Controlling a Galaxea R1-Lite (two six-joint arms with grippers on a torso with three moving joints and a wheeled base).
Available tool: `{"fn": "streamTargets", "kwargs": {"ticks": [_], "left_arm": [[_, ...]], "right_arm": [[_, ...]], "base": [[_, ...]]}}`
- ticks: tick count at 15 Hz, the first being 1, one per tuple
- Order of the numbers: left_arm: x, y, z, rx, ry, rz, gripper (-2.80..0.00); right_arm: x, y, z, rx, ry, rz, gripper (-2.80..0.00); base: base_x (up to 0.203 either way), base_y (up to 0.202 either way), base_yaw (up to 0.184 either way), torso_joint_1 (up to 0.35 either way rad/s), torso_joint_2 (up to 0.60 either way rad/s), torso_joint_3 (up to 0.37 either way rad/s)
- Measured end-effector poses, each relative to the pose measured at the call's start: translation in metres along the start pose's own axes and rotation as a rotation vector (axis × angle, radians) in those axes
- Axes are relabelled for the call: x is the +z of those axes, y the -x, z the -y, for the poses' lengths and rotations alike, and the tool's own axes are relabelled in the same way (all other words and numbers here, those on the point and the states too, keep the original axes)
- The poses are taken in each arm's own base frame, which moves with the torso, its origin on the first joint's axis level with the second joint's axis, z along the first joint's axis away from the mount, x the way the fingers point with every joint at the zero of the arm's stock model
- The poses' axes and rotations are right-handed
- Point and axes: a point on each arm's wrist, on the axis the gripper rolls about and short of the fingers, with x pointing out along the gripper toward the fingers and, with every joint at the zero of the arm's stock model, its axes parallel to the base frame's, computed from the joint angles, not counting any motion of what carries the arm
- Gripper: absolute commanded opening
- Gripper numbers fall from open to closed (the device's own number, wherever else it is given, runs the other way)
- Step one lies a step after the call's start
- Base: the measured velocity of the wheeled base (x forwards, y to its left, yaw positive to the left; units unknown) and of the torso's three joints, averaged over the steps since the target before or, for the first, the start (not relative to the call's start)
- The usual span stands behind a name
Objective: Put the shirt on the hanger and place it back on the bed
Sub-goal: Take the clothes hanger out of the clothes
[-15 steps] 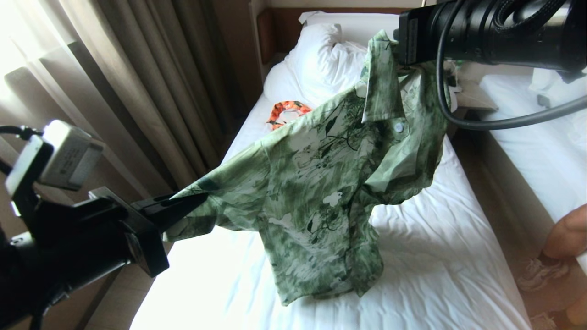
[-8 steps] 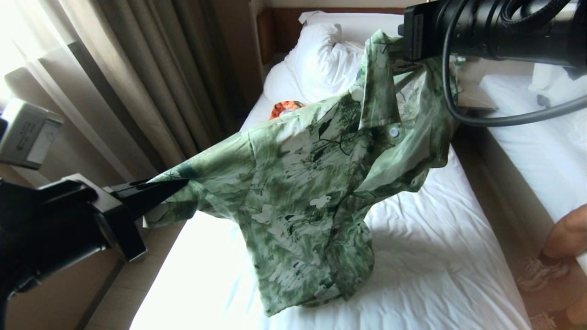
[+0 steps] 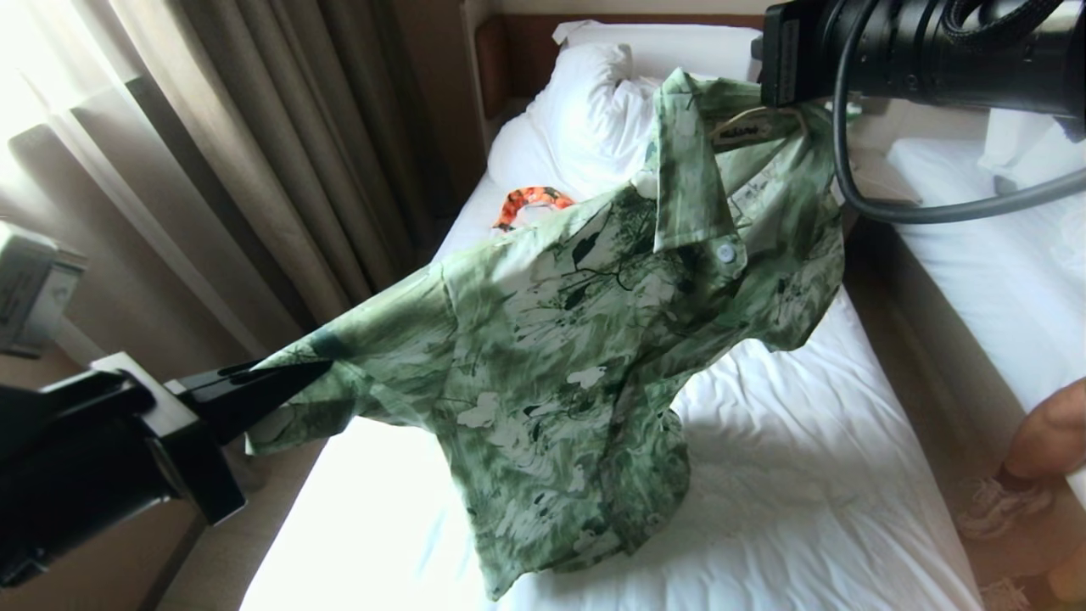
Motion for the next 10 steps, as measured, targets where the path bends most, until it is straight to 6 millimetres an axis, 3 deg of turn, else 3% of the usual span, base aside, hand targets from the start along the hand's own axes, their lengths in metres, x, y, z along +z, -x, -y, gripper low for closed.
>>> {"fn": "streamTargets", "kwargs": {"ticks": [2,3,9,10], "left_arm": [[0.001,0.002,0.0,0.001,0.001,0.009,-2.8],[0.001,0.003,0.0,0.001,-0.001,0.011,0.0],[-0.001,0.009,-0.001,0.01,0.001,0.02,0.0],[-0.004,0.012,-0.001,0.021,0.002,0.018,-0.9]], "right_arm": [[0.0,0.0,0.0,-0.001,0.0,0.001,-2.8],[0.001,0.001,0.001,-0.001,0.0,0.002,-2.8],[0.001,0.003,-0.002,0.007,0.0,0.002,-2.8],[0.001,0.003,-0.002,0.006,0.0,0.002,-2.8]], "base": [[0.0,0.0,0.0,0.0,0.0,0.0],[0.0,0.0,0.0,0.0,0.0,0.0],[0.0,0.0,0.0,0.0,0.0,0.0],[0.0,0.0,0.0,0.0,0.0,0.0]]}}
